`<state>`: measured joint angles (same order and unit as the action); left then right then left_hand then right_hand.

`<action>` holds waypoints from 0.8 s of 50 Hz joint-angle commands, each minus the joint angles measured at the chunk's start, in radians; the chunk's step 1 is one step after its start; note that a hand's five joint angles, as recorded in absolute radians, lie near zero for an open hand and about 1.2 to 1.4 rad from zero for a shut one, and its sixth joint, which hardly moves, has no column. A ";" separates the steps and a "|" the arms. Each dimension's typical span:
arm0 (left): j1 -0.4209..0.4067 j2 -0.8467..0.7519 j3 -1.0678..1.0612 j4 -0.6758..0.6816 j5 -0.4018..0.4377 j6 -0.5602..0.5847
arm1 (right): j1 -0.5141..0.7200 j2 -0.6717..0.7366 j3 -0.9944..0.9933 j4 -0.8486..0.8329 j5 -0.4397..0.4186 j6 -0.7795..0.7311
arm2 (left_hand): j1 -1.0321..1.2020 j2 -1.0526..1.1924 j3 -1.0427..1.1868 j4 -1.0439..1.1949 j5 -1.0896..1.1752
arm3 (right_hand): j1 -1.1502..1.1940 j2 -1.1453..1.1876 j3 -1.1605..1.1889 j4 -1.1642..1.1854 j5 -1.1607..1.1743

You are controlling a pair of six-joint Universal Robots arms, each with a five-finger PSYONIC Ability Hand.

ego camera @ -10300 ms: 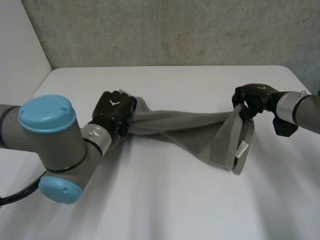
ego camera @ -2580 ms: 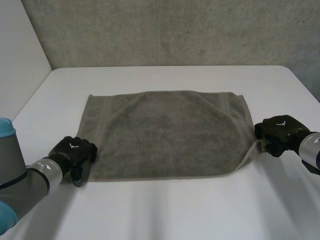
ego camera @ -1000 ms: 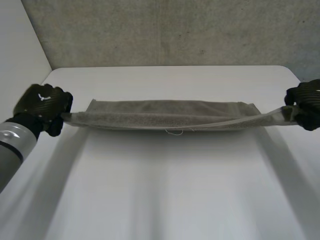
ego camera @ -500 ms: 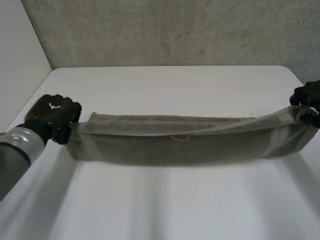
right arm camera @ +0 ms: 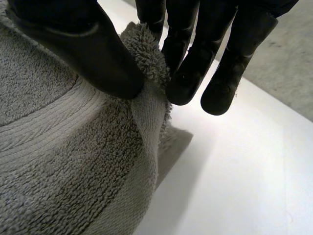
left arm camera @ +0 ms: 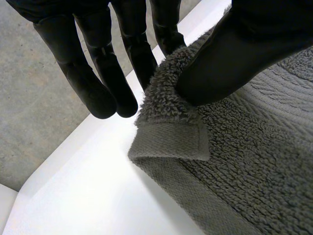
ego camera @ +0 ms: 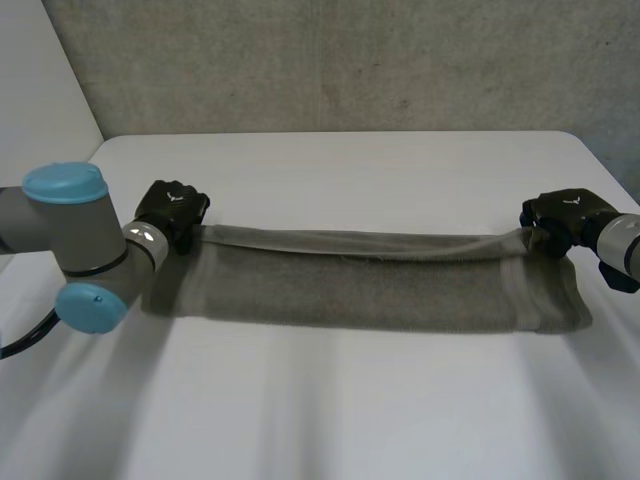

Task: Fold the towel.

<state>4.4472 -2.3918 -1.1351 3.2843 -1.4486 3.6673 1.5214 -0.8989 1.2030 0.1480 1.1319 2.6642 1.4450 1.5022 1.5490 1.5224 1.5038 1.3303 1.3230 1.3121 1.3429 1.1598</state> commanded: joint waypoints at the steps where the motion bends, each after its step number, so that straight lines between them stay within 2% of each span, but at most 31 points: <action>1: -0.003 -0.059 0.055 0.046 -0.029 0.010 | 0.025 0.032 -0.033 -0.063 0.017 0.039 | -0.049 -0.106 -0.153 -0.126 -0.282 | 0.066 0.073 0.084 0.053 0.062; 7: -0.009 -0.063 0.057 0.058 -0.042 0.020 | 0.039 0.051 -0.037 -0.094 0.052 0.039 | -0.049 -0.106 -0.153 -0.126 -0.282 | 0.066 0.073 0.084 0.053 0.062; 8: -0.009 -0.063 0.054 0.058 -0.042 0.020 | 0.042 0.058 -0.040 -0.096 0.060 0.039 | -0.121 -0.178 -0.225 -0.198 -0.354 | 0.066 0.073 0.084 0.053 0.062; 9: -0.012 -0.061 0.049 0.058 -0.042 0.020 | 0.046 0.063 -0.043 -0.096 0.066 0.039 | -0.564 -0.621 -0.667 -0.641 -0.797 | -0.171 -0.164 -0.153 -0.184 -0.175; 10: -0.012 -0.061 0.049 0.058 -0.042 0.020 | 0.046 0.063 -0.043 -0.096 0.066 0.039 | -0.568 -0.625 -0.672 -0.645 -0.801 | -0.174 -0.166 -0.155 -0.186 -0.178; 11: -0.017 -0.059 0.046 0.061 -0.046 0.020 | 0.049 0.063 -0.045 -0.096 0.075 0.039 | -0.972 -1.029 -1.076 -1.049 -1.205 | -0.557 -0.550 -0.539 -0.570 -0.561; 12: -0.017 -0.059 0.046 0.061 -0.046 0.020 | 0.049 0.063 -0.045 -0.096 0.075 0.039 | -0.976 -1.033 -1.080 -1.053 -1.209 | -0.561 -0.554 -0.543 -0.574 -0.565; 14: -0.020 -0.050 0.046 0.069 -0.065 0.025 | 0.054 0.058 -0.043 -0.099 0.106 0.046 | -1.187 -1.244 -1.291 -1.264 -1.420 | -0.953 -0.946 -0.935 -0.966 -0.957; 15: -0.020 -0.050 0.046 0.069 -0.065 0.025 | 0.054 0.058 -0.043 -0.099 0.106 0.046 | -1.187 -1.245 -1.291 -1.265 -1.421 | -0.955 -0.947 -0.936 -0.967 -0.959; 17: -0.020 -0.034 0.046 0.080 -0.099 0.027 | 0.057 0.054 -0.040 -0.103 0.130 0.054 | -1.226 -1.283 -1.330 -1.303 -1.459 | -1.139 -1.132 -1.121 -1.151 -1.143; 19: -0.020 -0.018 0.044 0.081 -0.111 0.024 | 0.057 0.043 -0.034 -0.110 0.132 0.054 | -1.234 -1.292 -1.338 -1.312 -1.468 | -1.156 -1.148 -1.138 -1.168 -1.160; 28: -0.017 0.085 -0.015 0.087 -0.116 0.013 | 0.046 -0.138 0.076 -0.185 0.137 0.054 | -1.217 -1.274 -1.321 -1.294 -1.450 | -1.156 -1.148 -1.138 -1.168 -1.160; 30: -0.017 0.134 -0.061 0.087 -0.113 0.013 | 0.040 -0.217 0.127 -0.203 0.132 0.049 | -1.208 -1.265 -1.312 -1.285 -1.441 | -1.156 -1.148 -1.138 -1.168 -1.160; 40: -0.037 0.236 -0.245 0.084 -0.098 0.005 | 0.040 -0.379 0.294 -0.147 0.124 0.039 | -1.193 -1.251 -1.297 -1.271 -1.427 | -1.090 -1.083 -1.072 -1.102 -1.094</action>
<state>4.4260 -2.2144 -1.2573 3.3709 -1.5604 3.6761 1.5614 -1.1875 1.3838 -0.0498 1.2675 2.7148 0.3039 0.2947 0.2862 0.3007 0.2664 0.2380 0.2554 0.2533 0.2585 0.0609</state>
